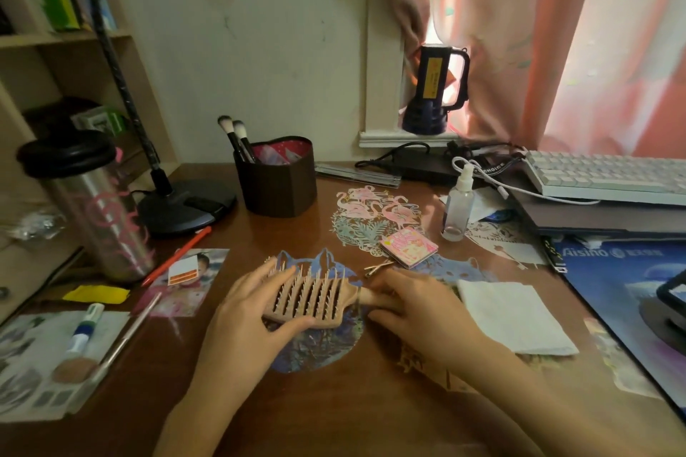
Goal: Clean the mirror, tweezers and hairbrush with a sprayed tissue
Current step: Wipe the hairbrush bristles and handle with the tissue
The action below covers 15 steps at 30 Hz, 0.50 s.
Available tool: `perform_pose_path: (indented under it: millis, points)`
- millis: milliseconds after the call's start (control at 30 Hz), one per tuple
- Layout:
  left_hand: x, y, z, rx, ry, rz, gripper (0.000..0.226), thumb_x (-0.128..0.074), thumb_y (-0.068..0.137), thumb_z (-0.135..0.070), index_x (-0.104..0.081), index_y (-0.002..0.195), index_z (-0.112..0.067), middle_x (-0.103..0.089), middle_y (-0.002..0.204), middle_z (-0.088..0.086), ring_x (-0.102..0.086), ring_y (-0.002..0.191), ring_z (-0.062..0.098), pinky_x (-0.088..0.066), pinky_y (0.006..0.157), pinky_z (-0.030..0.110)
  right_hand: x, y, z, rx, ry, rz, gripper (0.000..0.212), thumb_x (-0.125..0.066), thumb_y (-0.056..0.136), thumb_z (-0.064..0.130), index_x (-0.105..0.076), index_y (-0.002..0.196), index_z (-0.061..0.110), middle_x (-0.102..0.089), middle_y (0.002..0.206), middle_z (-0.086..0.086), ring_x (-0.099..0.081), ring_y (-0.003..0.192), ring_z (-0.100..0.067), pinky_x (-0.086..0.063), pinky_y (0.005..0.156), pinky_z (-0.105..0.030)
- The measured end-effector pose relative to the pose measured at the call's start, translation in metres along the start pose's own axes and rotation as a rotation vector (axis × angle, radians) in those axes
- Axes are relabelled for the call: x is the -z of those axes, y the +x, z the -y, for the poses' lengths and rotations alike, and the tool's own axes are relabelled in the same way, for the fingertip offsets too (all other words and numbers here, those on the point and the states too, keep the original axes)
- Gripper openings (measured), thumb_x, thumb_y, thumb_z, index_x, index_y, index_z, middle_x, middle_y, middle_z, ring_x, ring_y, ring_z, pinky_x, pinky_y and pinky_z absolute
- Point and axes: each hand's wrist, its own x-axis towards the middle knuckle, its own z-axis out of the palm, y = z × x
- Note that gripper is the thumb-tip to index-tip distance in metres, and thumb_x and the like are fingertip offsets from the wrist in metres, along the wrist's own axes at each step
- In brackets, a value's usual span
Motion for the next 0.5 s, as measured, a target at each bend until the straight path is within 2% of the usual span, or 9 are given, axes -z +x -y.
perform_pose_path:
  millis: [233, 300, 400, 500]
  points:
    - [0.0015, -0.0038, 0.0047, 0.064, 0.013, -0.036, 0.066, -0.072, 0.070, -0.049, -0.045, 0.130, -0.040, -0.026, 0.150, -0.014, -0.019, 0.138, 0.010, -0.019, 0.112, 0.038, -0.0063, 0.0046, 0.0055, 0.020, 0.022, -0.029, 0.024, -0.058, 0.088, 0.033, -0.053, 0.110, 0.026, -0.056, 0.111, 0.008, -0.056, 0.099, -0.012, -0.047, 0.076, -0.027]
    - [0.0030, -0.0039, 0.0067, 0.112, 0.021, -0.047, 0.072, -0.073, 0.066, -0.052, -0.046, 0.131, -0.036, -0.031, 0.148, -0.012, -0.025, 0.136, 0.012, -0.022, 0.111, 0.037, -0.0070, 0.0062, 0.0057, 0.025, 0.000, -0.041, 0.025, -0.058, 0.087, 0.035, -0.053, 0.110, 0.026, -0.057, 0.110, 0.007, -0.056, 0.101, -0.014, -0.046, 0.076, -0.027]
    - [0.0037, -0.0037, 0.0070, 0.122, -0.059, -0.056, 0.071, -0.078, 0.063, -0.045, -0.053, 0.127, -0.028, -0.045, 0.139, -0.008, -0.039, 0.126, 0.009, -0.032, 0.105, 0.032, -0.0075, 0.0084, 0.0070, 0.019, -0.023, -0.043, 0.024, -0.058, 0.088, 0.037, -0.054, 0.110, 0.026, -0.058, 0.110, 0.007, -0.056, 0.100, -0.017, -0.043, 0.072, -0.028]
    - [0.0062, -0.0006, 0.0025, 0.108, -0.070, -0.055, 0.065, -0.077, 0.065, -0.044, -0.054, 0.125, -0.032, -0.042, 0.141, -0.010, -0.037, 0.128, 0.010, -0.031, 0.107, 0.032, -0.0027, 0.0088, 0.0077, 0.026, -0.037, -0.058, 0.023, -0.056, 0.088, 0.039, -0.055, 0.108, 0.028, -0.059, 0.108, 0.010, -0.058, 0.098, -0.015, -0.041, 0.067, -0.026]
